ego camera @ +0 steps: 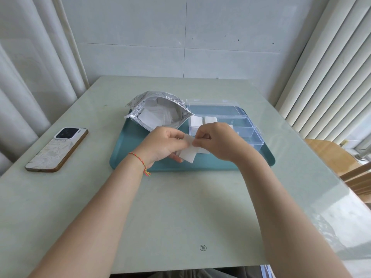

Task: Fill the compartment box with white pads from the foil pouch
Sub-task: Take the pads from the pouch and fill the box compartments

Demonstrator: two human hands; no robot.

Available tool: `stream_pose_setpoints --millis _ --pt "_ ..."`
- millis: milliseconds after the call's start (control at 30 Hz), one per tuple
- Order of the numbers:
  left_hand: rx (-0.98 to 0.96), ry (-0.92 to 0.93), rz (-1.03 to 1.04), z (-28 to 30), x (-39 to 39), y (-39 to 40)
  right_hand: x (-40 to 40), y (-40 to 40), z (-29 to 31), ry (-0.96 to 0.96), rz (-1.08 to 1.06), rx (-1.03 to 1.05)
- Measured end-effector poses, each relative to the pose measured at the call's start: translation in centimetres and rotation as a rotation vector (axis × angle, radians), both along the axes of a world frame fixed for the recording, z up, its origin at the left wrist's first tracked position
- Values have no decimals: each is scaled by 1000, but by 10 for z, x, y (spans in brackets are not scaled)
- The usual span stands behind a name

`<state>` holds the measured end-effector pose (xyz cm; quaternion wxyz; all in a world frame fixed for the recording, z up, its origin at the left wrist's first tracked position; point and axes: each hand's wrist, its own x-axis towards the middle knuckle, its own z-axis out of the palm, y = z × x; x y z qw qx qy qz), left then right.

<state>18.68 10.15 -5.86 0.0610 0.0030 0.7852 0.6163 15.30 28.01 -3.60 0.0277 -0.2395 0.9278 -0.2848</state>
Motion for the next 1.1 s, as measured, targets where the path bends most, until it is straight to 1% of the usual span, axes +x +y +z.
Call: stream_pose_setpoints --millis 100,200,267,333,400,433,467,500,533,567,633,700,800,1100 --pt "-8 0 -21 -3 1 -1 0 1 1 -8 0 4" --pt "-41 22 12 -5 -2 -2 -2 5 2 6 6 67" --pt "-65 32 37 -6 -3 -3 -3 7 4 45 -34 97" --pt "-86 39 79 -8 -4 -4 -5 10 4 108 -106 62" --pt "-42 49 144 -7 -4 -4 -7 12 6 157 -181 -53" --pt "14 53 179 -6 -4 -4 -7 13 8 126 -210 -182" --pt "85 55 211 -5 -4 -3 -5 13 11 30 -218 -353" --pt "158 56 236 -3 -5 -2 -2 10 14 -112 -201 -520" --pt "221 54 253 -2 -5 -1 1 7 15 -257 -172 -641" --pt "271 55 260 -1 -5 0 4 3 14 -358 -142 -693" --pt "339 59 249 1 -5 2 7 -6 8 -406 -141 -671" --pt "390 62 226 2 -3 3 7 -14 2 -374 -202 -666" --pt "465 68 199 3 -2 3 6 -19 -2 -359 -277 -714" --pt "560 64 148 4 -3 3 5 -24 -8 -343 -312 -751"
